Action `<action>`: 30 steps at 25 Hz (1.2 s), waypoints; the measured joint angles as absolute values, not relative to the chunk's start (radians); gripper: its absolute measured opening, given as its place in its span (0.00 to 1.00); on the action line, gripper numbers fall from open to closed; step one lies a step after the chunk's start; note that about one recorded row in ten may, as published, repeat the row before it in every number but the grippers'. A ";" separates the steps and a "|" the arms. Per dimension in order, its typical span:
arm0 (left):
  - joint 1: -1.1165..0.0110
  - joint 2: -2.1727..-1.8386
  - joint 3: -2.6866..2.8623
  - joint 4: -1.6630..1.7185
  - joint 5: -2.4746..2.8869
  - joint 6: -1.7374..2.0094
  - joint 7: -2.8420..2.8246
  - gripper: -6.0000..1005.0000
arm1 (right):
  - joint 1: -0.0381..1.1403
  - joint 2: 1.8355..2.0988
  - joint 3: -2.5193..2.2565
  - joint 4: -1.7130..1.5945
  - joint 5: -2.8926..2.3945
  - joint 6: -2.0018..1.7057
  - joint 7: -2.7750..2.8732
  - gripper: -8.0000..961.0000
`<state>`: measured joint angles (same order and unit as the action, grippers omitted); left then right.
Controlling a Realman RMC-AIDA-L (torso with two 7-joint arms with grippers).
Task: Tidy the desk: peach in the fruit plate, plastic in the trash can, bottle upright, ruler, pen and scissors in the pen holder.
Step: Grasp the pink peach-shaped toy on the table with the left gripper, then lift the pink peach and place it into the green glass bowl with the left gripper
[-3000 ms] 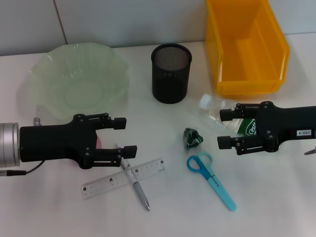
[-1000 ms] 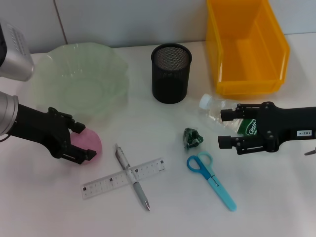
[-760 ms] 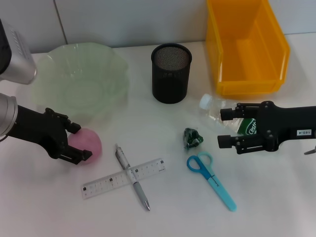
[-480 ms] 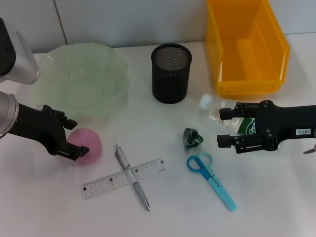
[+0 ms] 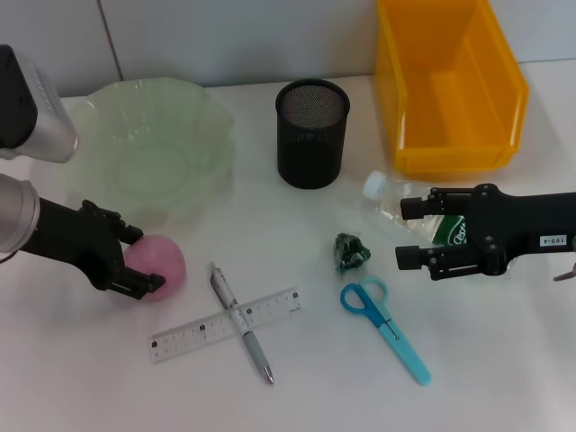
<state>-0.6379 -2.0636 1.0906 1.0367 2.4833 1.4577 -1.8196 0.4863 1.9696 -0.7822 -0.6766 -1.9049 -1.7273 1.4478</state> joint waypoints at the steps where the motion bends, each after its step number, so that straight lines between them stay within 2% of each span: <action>1: -0.640 -2.064 1.091 1.031 2.483 1.457 -1.818 0.76 | 0.486 1.970 -0.782 -0.676 -1.905 -1.727 1.448 0.84; 16: -0.637 -2.069 1.123 1.003 2.479 1.407 -1.812 0.76 | 0.487 1.972 -0.782 -0.677 -1.905 -1.727 1.448 0.83; 27: -0.639 -2.066 1.092 1.017 2.456 1.466 -1.815 0.38 | 0.488 1.971 -0.782 -0.680 -1.905 -1.727 1.448 0.83; 30: -0.642 -2.064 1.061 1.025 2.414 1.508 -1.807 0.35 | 0.487 1.970 -0.782 -0.679 -1.905 -1.727 1.448 0.83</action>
